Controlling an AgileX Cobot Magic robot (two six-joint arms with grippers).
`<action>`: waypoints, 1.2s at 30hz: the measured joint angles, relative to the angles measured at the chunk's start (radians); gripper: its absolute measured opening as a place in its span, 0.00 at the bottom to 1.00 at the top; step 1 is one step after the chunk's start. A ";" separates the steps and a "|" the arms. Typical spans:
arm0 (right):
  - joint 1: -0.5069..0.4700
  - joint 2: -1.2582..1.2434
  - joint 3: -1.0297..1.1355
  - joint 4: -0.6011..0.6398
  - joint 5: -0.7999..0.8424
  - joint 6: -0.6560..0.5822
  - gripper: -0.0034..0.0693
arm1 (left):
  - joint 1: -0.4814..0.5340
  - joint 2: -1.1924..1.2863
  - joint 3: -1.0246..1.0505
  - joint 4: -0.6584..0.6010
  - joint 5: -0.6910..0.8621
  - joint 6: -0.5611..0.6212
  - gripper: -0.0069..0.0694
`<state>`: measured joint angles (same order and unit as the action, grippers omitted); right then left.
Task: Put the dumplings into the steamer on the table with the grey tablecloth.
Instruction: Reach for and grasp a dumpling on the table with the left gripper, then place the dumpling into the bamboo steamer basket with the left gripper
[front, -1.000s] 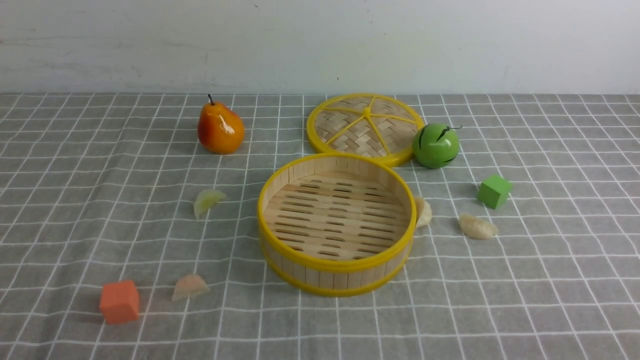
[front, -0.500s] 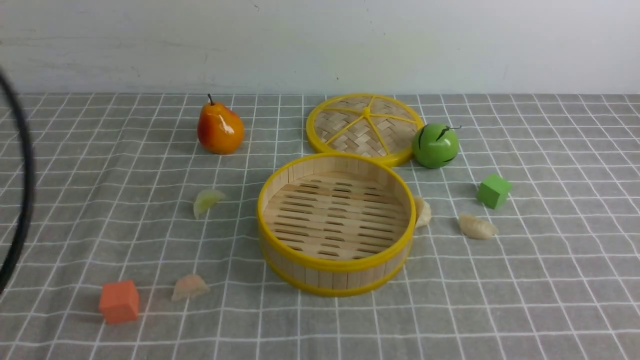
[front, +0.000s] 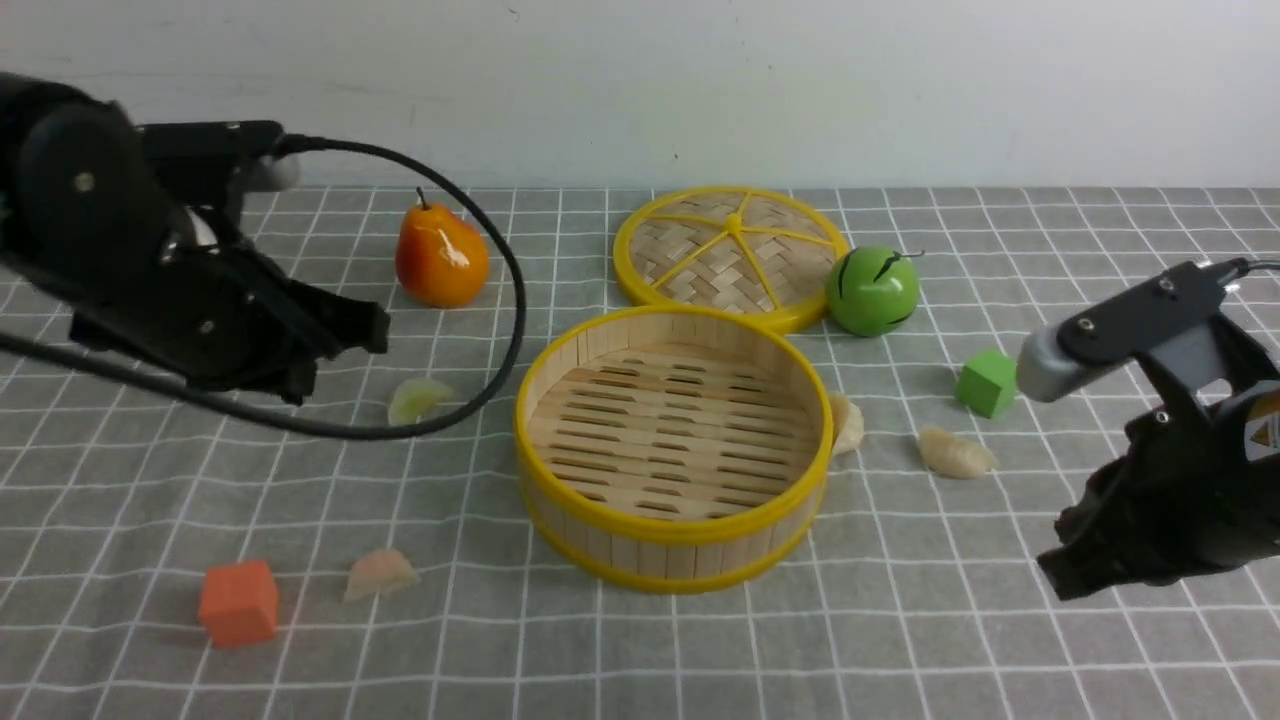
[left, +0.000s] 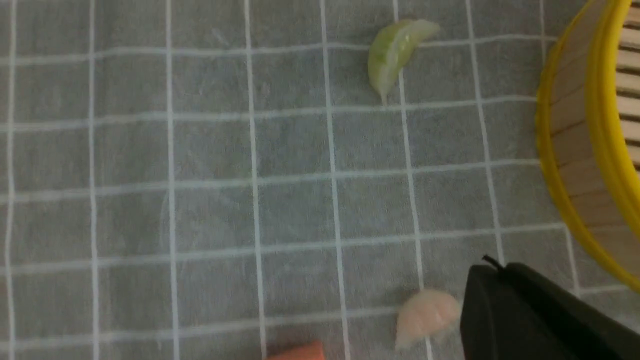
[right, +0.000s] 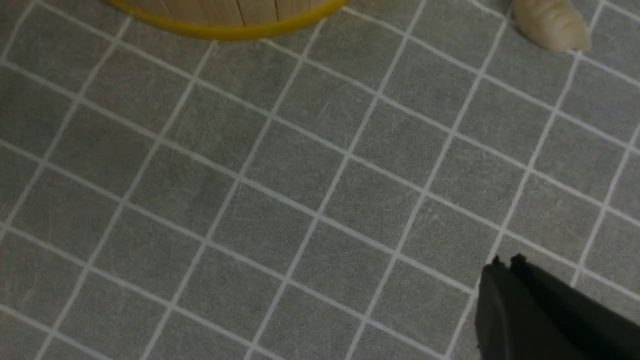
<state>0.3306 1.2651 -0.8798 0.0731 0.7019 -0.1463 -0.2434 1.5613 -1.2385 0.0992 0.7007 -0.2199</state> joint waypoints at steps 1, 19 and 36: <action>0.000 0.001 0.000 0.004 0.005 -0.006 0.04 | 0.000 0.035 -0.025 0.008 -0.024 0.036 0.16; 0.000 0.001 -0.001 0.132 0.011 -0.011 0.05 | 0.000 0.619 -0.387 0.154 -0.132 0.085 0.51; 0.000 0.018 -0.001 0.140 -0.018 -0.014 0.06 | -0.169 0.385 -0.447 -0.149 -0.031 -0.097 0.33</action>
<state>0.3306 1.2830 -0.8806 0.2130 0.6836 -0.1601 -0.4123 1.9460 -1.6854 -0.0494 0.6694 -0.3169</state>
